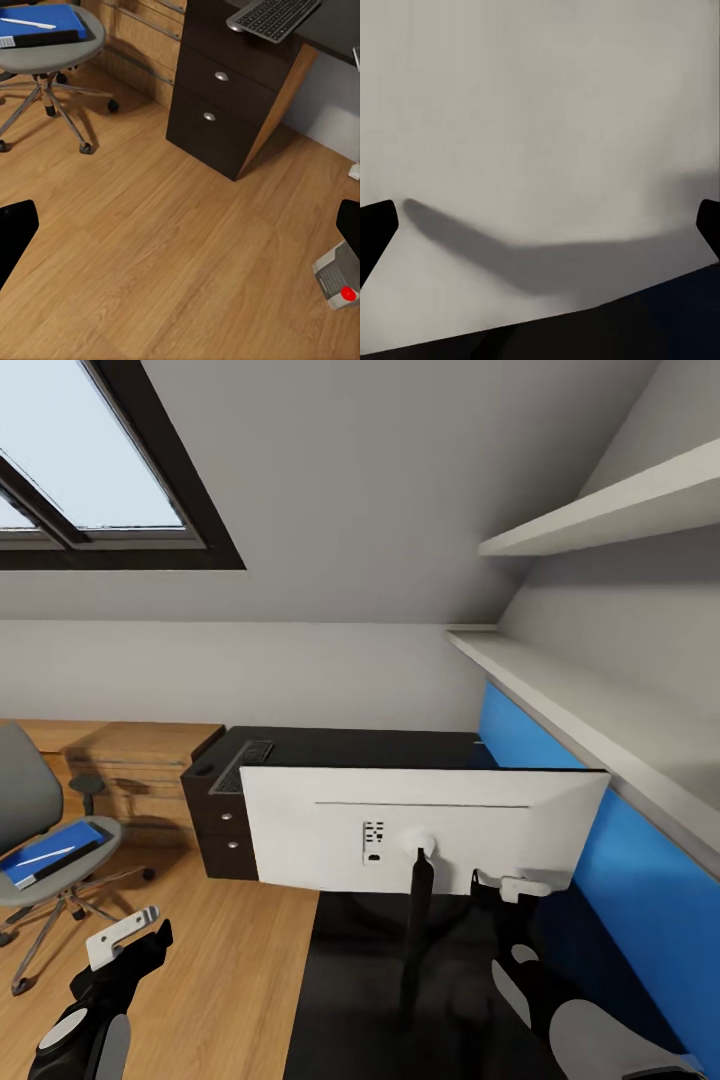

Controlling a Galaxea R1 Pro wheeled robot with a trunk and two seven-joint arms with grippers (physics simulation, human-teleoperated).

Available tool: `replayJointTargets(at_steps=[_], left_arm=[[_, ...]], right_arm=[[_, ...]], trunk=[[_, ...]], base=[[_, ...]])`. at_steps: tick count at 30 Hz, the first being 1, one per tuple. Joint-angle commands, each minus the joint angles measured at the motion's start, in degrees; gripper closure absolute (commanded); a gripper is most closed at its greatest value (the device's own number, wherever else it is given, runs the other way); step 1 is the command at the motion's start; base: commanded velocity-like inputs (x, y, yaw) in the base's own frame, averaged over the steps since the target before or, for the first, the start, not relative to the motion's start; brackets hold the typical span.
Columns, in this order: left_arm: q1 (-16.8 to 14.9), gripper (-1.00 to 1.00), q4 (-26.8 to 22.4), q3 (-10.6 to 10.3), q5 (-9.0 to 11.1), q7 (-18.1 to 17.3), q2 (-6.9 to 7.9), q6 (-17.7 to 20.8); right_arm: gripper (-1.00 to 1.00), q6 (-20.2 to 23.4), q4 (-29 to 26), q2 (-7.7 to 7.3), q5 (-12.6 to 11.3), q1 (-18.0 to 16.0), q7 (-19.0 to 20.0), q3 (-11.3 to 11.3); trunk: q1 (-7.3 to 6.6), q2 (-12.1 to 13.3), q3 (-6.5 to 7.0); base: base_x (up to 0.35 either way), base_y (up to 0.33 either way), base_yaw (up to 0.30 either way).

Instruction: In the bedroom, organize the workspace by keeping the computer under the desk, ensuring the monitor is on the desk, placing the keyboard on the desk next to the monitor, placing the mouse on the desk next to the keyboard, moving the folder from the swivel chair onto the desk next to the mouse, stacking the notebook on top of the folder with the pen on top of the notebook, and positioning the swivel chair next to the desk.

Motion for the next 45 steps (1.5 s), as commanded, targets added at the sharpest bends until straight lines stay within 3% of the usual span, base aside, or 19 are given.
replayJointTargets(at_steps=[1,13,17,21,22,23,25,27,29,32,37,45], left_arm=[[-0.03,-1.00,-0.07,0.03,0.61,0.31,-0.03,0.23],[-0.03,-1.00,0.38,0.56,0.46,0.44,0.12,0.23],[-0.03,-1.00,1.33,3.06,0.41,0.48,0.09,0.18],[-0.03,-1.00,7.30,6.93,0.28,0.37,0.26,-0.27],[-0.03,-1.00,10.72,9.26,0.20,0.34,0.50,-0.47],[-0.03,-1.00,11.95,10.02,0.14,0.34,0.62,-0.62],[-0.03,-1.00,16.20,11.96,-0.58,0.31,1.44,-2.11],[-0.03,-1.00,22.40,13.41,-2.51,0.26,3.29,-7.28],[-0.03,-1.00,25.69,13.78,-3.39,0.21,4.04,-10.89],[0.02,-1.00,32.80,14.26,-5.76,0.09,5.05,-23.52],[-0.01,-1.00,35.27,14.31,-7.20,0.18,5.16,-25.92],[0.00,-1.00,36.55,14.27,-7.38,0.28,5.07,-26.29]], right_arm=[[-1.00,-0.19,0.03,-0.05,-0.58,-0.04,-0.20,0.46],[-1.00,-0.19,0.10,-0.04,-0.58,-0.03,-0.20,0.49],[-1.00,-0.19,0.11,-0.08,-0.58,-0.04,-0.20,0.49],[-1.00,-0.19,0.12,-0.10,-0.58,-0.05,-0.20,0.49],[-1.00,-0.19,0.12,-0.11,-0.58,-0.06,-0.20,0.49],[-1.00,-0.19,0.12,-0.09,-0.58,-0.06,-0.20,0.49],[-1.00,-0.19,0.12,-0.08,-0.58,-0.06,-0.20,0.49],[-1.00,-0.19,0.09,-0.10,-0.58,-0.05,-0.20,0.49],[-1.00,-0.19,0.07,-0.10,-0.57,-0.05,-0.20,0.49],[-1.00,-0.18,0.11,-0.11,-0.52,-0.06,-0.20,0.49],[-1.00,-0.19,0.12,-0.11,-0.50,-0.06,-0.20,0.49],[-1.00,-0.18,0.12,-0.11,-0.50,-0.06,-0.20,0.49]], trunk=[[0.03,-0.07,-0.06],[0.03,-0.07,-0.06],[0.03,-0.07,-0.06],[0.03,-0.07,-0.06],[0.03,-0.07,-0.06],[0.03,-0.07,-0.06],[0.03,-0.07,-0.06],[0.03,-0.07,-0.06],[0.03,-0.07,-0.06],[0.03,-0.07,-0.06],[0.03,-0.07,-0.06],[0.03,-0.07,-0.06]], base=[[0.013,0.000,0.000],[0.115,-0.014,0.000],[0.017,-0.002,0.000],[0.005,-0.001,0.000],[0.001,0.000,0.000],[0.001,0.000,0.000],[0.000,0.000,0.000],[0.000,0.000,0.000],[0.000,0.000,0.000],[0.000,0.000,0.000],[0.029,0.000,0.000],[0.133,0.000,0.000]])
